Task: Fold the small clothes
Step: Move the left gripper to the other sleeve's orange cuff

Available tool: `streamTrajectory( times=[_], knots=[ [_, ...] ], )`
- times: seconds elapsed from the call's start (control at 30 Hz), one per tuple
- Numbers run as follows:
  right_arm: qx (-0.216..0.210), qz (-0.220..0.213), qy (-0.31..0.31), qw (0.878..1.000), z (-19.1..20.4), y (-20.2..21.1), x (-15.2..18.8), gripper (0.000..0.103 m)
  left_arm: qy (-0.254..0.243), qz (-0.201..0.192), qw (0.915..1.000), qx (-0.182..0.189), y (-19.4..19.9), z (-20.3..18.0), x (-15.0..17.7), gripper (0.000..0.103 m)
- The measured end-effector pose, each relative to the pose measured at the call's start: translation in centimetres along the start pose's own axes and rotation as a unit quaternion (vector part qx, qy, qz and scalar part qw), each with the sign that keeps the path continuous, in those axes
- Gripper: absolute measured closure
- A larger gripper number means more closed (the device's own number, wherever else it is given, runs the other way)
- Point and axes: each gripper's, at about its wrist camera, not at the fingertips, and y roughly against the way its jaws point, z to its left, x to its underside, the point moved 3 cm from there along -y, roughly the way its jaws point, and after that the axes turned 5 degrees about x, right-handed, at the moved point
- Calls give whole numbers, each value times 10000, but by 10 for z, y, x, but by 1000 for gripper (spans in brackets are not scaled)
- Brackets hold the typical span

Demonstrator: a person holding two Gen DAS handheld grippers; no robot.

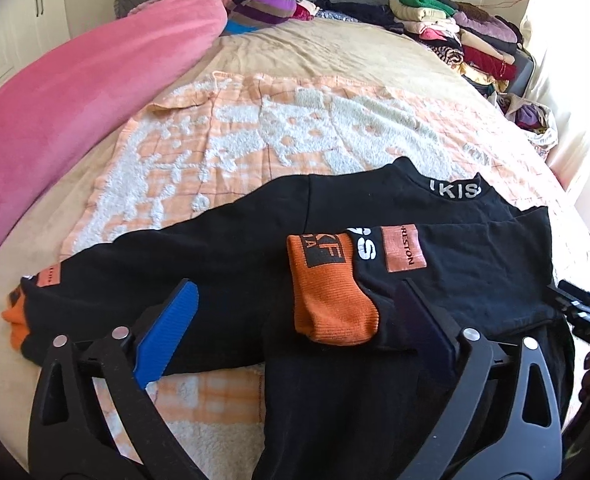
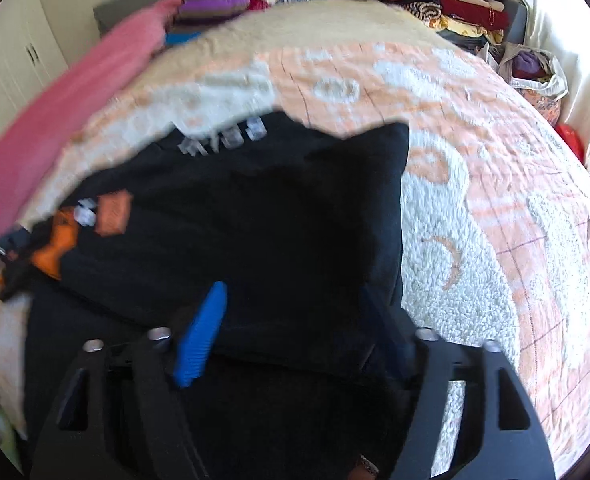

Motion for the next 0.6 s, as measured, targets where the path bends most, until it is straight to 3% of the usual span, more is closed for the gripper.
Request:
streamTrajectory(
  times=[0.07, 0.13, 0.4, 0.6],
  knots=[
    [-134, -204, 2, 9997, 1, 18, -6, 24, 59, -52, 10000, 1, 6, 2, -1, 10],
    [-280, -445, -5, 9986, 4, 36, -13, 13, 101, -118, 9999, -44, 14, 5, -3, 10],
    [-616, -1254, 279, 9898, 28, 109, -40, 8, 262, -286, 9991, -180, 41, 21, -2, 10],
    [-834, -1469, 501, 9844, 52, 135, -50, 8, 480, -401, 9973, -382, 62, 47, 5, 10]
  ],
)
